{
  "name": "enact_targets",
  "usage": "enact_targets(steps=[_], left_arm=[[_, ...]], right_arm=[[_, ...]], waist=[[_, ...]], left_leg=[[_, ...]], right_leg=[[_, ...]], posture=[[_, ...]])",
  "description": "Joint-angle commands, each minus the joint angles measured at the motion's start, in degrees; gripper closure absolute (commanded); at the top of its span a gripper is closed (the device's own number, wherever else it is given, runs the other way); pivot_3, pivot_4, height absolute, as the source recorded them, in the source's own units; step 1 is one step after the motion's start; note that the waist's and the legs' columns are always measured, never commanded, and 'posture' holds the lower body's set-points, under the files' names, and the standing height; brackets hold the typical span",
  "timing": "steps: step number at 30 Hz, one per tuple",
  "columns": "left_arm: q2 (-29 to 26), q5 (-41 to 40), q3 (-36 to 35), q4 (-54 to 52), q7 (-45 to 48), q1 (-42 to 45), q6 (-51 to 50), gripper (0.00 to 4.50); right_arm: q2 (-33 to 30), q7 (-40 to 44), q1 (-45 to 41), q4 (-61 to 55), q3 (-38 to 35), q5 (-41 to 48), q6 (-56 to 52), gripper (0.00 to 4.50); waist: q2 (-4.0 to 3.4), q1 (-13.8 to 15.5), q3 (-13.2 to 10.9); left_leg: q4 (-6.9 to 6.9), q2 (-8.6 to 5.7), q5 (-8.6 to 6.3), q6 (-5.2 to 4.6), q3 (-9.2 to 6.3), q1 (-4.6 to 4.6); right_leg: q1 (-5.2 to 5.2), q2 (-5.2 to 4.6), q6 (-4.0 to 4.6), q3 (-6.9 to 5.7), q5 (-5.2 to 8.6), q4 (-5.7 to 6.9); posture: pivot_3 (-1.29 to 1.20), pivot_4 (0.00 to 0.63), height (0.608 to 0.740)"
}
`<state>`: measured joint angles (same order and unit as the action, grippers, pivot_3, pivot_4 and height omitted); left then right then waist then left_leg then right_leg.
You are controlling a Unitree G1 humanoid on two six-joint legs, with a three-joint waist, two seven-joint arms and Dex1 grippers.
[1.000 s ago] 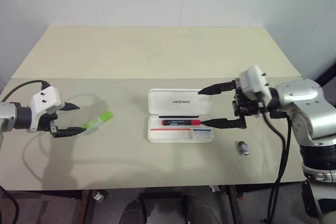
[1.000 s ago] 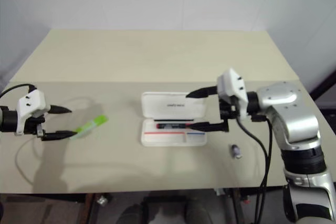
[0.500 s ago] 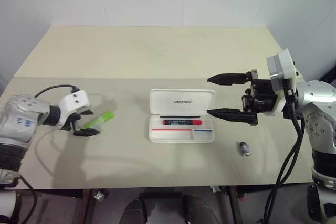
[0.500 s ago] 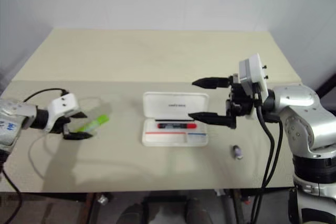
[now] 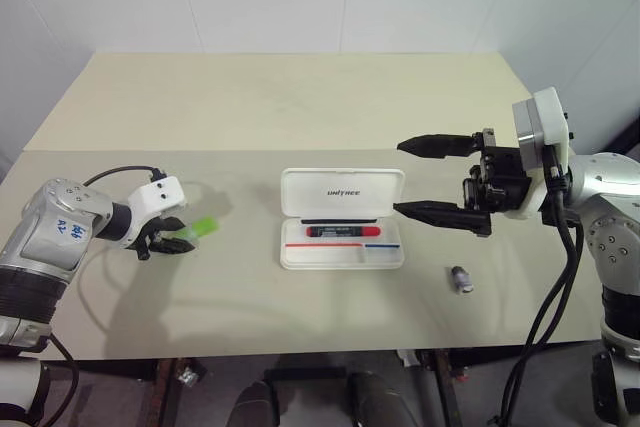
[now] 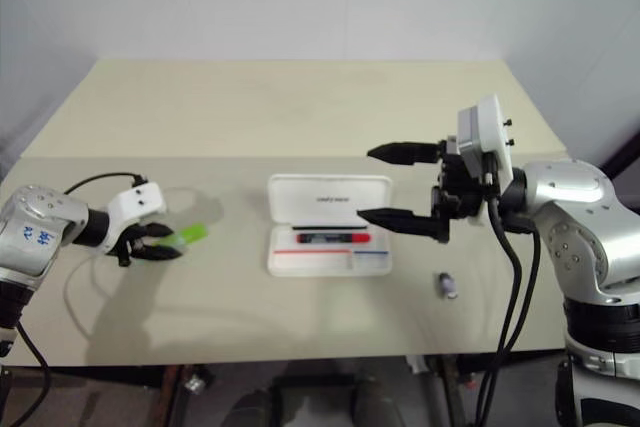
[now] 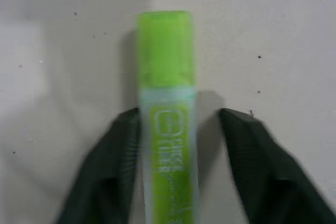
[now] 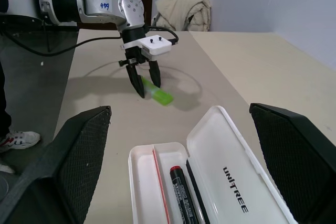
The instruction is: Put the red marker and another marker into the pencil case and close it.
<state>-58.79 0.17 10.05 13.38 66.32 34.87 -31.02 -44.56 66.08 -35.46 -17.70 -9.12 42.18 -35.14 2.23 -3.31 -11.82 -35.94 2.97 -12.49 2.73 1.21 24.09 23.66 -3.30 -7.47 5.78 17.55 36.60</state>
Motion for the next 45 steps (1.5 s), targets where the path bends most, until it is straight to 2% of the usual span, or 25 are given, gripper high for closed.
enact_targets(steps=[1,7,16,20,25,34,40,45], left_arm=[[-0.9,2.0,-0.2,0.0,-1.5,-0.1,-0.4,3.43],[0.0,0.9,-1.1,-0.8,-2.0,0.4,0.5,3.44],[-1.5,-5.6,-1.2,-14.8,6.1,1.0,-6.0,3.44],[-0.2,-8.6,-0.7,-20.9,7.6,3.5,-10.9,3.44],[5.1,-9.6,1.4,-21.4,6.3,9.2,-12.1,3.44],[16.4,-9.6,7.0,-16.2,5.9,16.7,-9.6,3.44],[21.4,-9.7,9.5,-14.5,5.9,18.9,-10.1,3.44],[23.4,-9.5,11.5,-14.3,5.8,18.4,-11.0,3.44]], right_arm=[[-1.0,-0.4,-0.8,-1.2,-1.3,1.3,0.3,0.00],[-1.1,0.1,-1.0,-0.5,-0.5,0.5,0.7,0.00],[-1.9,1.4,-1.7,1.7,1.4,0.0,-0.2,0.00],[-1.9,1.7,-0.9,2.3,1.9,-0.6,0.0,0.00],[-2.5,1.9,0.7,2.5,2.0,-1.4,0.4,0.00],[-4.6,1.6,5.3,1.7,0.0,-2.8,1.3,0.00],[-4.9,-0.1,7.4,-0.2,-1.4,-1.9,0.7,0.00],[-5.2,-1.6,9.0,-1.5,-2.4,-1.2,0.4,0.00]], waist=[[0.00,0.0,0.0],[0.00,0.1,0.0],[0.01,0.2,0.0],[0.02,0.2,0.0],[0.03,0.3,0.0],[0.03,0.4,0.0],[0.03,0.4,0.0],[0.03,0.4,0.0]], left_leg=[[-0.02,0.00,0.01,-0.01,0.01,0.00],[-0.06,0.00,0.01,-0.01,0.03,0.01],[0.00,-0.02,-0.02,0.01,0.04,0.13],[0.05,-0.01,-0.03,0.00,0.01,0.13],[-0.08,-0.03,-0.03,0.00,0.00,0.14],[-0.10,-0.06,-0.03,0.00,-0.04,0.14],[-0.12,-0.07,-0.03,0.00,-0.08,0.13],[-0.14,-0.09,-0.03,0.00,-0.09,0.13]], right_leg=[[-0.01,0.00,0.08,0.02,0.02,-0.01],[-0.04,-0.01,0.10,0.05,-0.01,-0.06],[-0.02,-0.03,-0.18,0.04,-0.15,-0.19],[0.01,0.00,-0.23,0.01,-0.12,-0.18],[-0.03,0.01,-0.30,0.02,-0.15,-0.16],[-0.07,0.02,-0.38,0.05,-0.18,-0.18],[-0.09,0.03,-0.42,0.05,-0.17,-0.15],[-0.10,0.03,-0.44,0.08,-0.19,-0.15]], posture=[[0.00,0.150,0.740],[0.00,0.150,0.740],[0.00,0.150,0.740],[0.00,0.150,0.740],[0.00,0.150,0.740],[0.00,0.150,0.740],[0.00,0.150,0.740],[0.00,0.150,0.740]])
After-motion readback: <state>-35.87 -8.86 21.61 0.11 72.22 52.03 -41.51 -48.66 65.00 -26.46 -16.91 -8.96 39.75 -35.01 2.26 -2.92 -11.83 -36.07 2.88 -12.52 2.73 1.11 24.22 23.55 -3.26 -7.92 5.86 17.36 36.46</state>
